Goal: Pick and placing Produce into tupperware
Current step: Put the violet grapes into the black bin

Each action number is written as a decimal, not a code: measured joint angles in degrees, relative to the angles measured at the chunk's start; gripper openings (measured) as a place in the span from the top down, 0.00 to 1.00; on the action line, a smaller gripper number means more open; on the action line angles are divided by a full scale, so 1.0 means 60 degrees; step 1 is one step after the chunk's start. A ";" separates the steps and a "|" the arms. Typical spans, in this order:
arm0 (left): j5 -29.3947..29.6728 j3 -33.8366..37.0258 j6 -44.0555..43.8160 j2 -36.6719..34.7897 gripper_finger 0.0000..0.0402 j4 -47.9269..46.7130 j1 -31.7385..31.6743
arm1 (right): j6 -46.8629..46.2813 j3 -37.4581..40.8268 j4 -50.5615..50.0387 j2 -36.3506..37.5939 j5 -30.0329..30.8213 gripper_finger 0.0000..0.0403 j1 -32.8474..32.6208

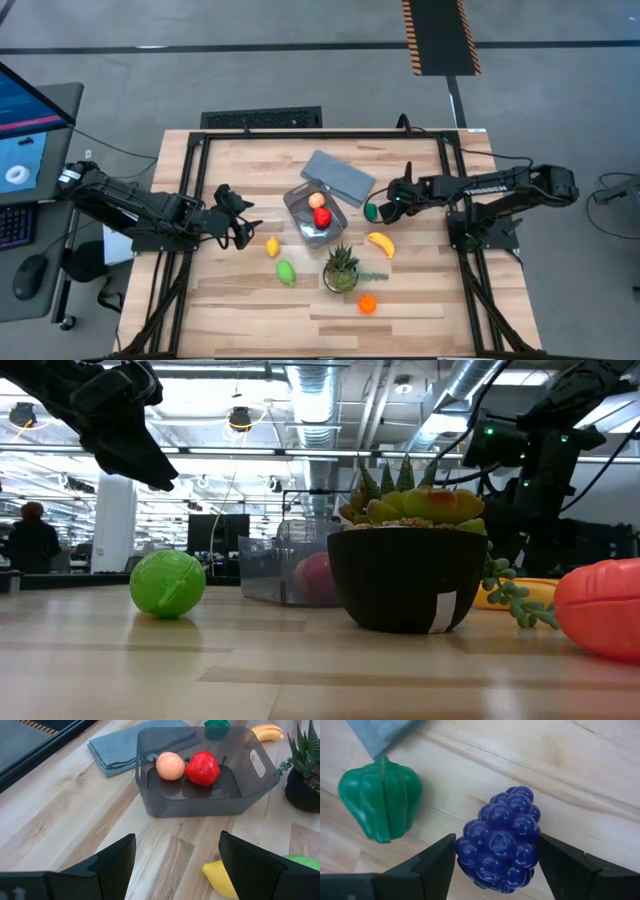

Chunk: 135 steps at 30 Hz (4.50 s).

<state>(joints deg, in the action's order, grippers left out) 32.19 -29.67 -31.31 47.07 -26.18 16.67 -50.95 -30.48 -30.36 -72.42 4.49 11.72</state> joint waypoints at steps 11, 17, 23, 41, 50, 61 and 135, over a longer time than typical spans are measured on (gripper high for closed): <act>0.0010 0.0000 -0.0001 0.0003 0.32 0.0001 -0.0001 | 0.0071 0.0000 -0.0079 0.0000 -0.0004 0.29 0.0132; 0.0013 0.0000 -0.0010 0.0001 0.32 0.0001 -0.0001 | 0.0071 -0.0004 -0.0078 0.0000 -0.0004 0.34 0.0128; 0.0017 0.0000 -0.0057 0.0001 0.32 0.0001 -0.0004 | 0.0067 -0.0007 -0.0075 0.0000 -0.0020 0.36 0.0128; 0.0024 0.0000 -0.0058 0.0000 0.32 0.0001 -0.0004 | -0.0107 -0.0007 -0.0401 0.1826 -0.0033 0.36 0.0106; 0.0024 0.0000 -0.0062 0.0003 0.32 0.0038 -0.0004 | -0.0268 -0.0069 -0.0365 0.3433 -0.0029 0.36 -0.0034; 0.0183 0.0000 -0.0066 0.0000 0.32 0.0035 -0.0004 | -0.0210 -0.0448 0.1362 0.3752 -0.0018 0.36 -0.1028; 0.0225 0.0000 -0.0146 0.0000 0.32 0.0070 -0.0004 | 0.2802 -0.5461 0.6068 -0.4901 -0.2032 0.37 -0.0938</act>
<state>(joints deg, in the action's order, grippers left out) 33.54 -29.67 -32.18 47.07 -25.76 16.64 -34.14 -63.25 6.05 -101.83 -7.70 6.09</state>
